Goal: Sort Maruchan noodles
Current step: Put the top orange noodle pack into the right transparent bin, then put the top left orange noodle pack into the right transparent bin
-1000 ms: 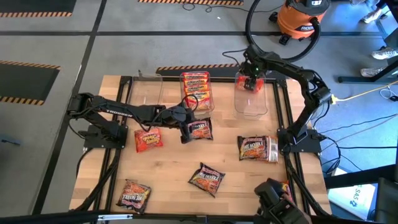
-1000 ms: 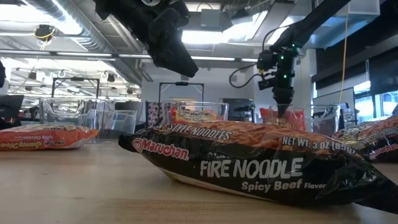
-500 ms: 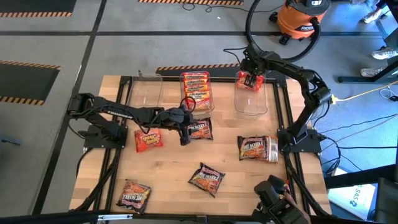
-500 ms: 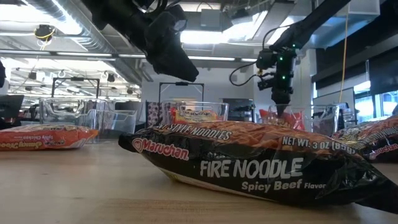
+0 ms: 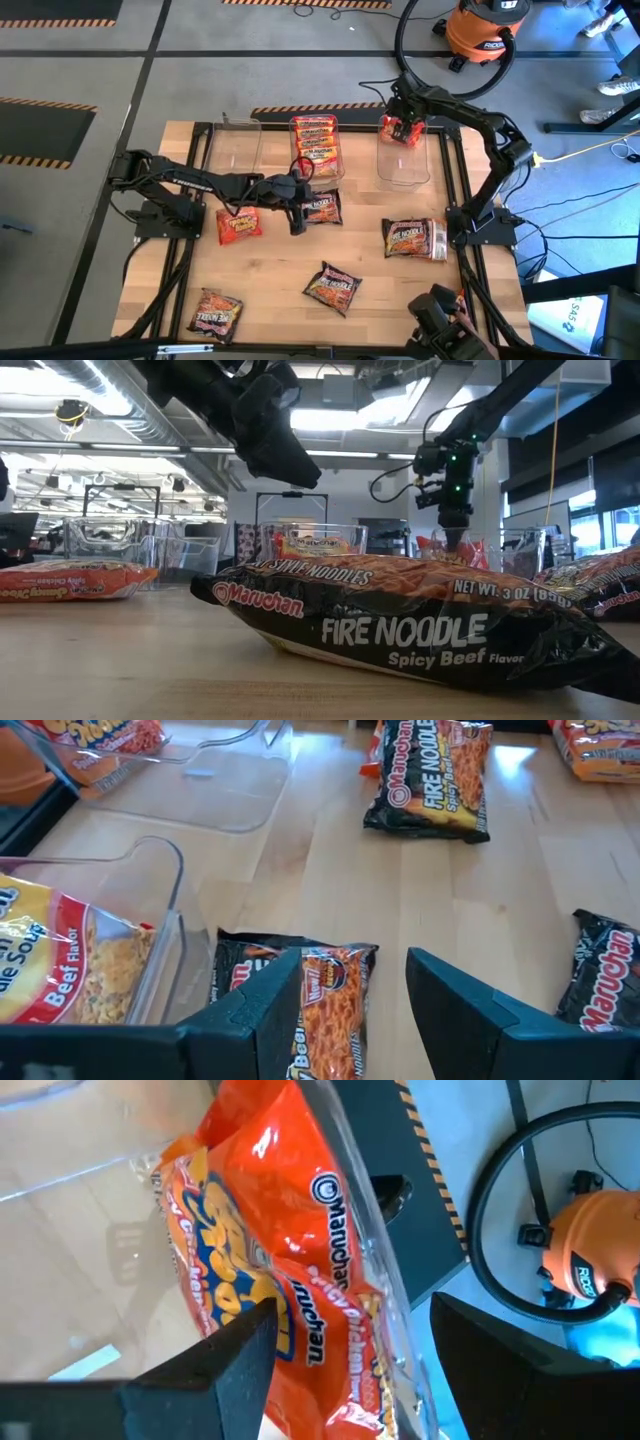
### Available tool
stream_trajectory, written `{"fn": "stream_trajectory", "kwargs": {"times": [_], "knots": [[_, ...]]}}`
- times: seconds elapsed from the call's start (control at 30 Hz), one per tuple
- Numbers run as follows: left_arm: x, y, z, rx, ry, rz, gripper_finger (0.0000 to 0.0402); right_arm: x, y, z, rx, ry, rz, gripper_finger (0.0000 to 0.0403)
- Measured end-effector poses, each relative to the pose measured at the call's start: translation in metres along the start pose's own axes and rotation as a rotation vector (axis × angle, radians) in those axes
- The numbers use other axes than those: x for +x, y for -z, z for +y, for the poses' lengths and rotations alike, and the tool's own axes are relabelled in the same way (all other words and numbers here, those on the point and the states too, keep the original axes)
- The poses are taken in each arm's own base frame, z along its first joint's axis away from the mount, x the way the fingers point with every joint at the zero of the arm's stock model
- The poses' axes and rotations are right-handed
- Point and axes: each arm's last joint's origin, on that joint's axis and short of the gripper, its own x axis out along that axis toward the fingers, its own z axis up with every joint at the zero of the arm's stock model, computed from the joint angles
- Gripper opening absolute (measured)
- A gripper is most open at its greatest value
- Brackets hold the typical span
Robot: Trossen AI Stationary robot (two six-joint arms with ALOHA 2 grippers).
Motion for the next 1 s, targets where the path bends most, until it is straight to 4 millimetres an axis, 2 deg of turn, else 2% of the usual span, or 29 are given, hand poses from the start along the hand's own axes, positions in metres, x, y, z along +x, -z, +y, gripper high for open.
{"fn": "stream_trajectory", "kwargs": {"times": [0.17, 0.37, 0.53, 0.73, 1.0], "knots": [[0.0, 0.0, 0.0, 0.0, 0.001, -0.003, 0.0174, -0.011, -0.001, 0.0, 0.002, 0.014, -0.029, 0.0243], [0.0, 0.0, 0.0, -0.008, -0.007, -0.006, 0.0174, -0.036, 0.001, -0.003, 0.033, 0.02, -0.129, 0.0243], [0.0, -0.002, 0.0, -0.01, -0.005, -0.022, 0.0174, -0.064, -0.004, 0.011, 0.047, -0.037, -0.242, 0.0243], [0.0, -0.002, 0.0, -0.044, -0.004, -0.025, 0.018, -0.099, -0.022, 0.054, -0.008, -0.188, -0.423, 0.0243], [-0.001, -0.001, -0.006, -0.069, 0.081, -0.012, 0.0217, -0.135, -0.04, 0.137, -0.149, -0.372, -0.52, 0.0243]]}}
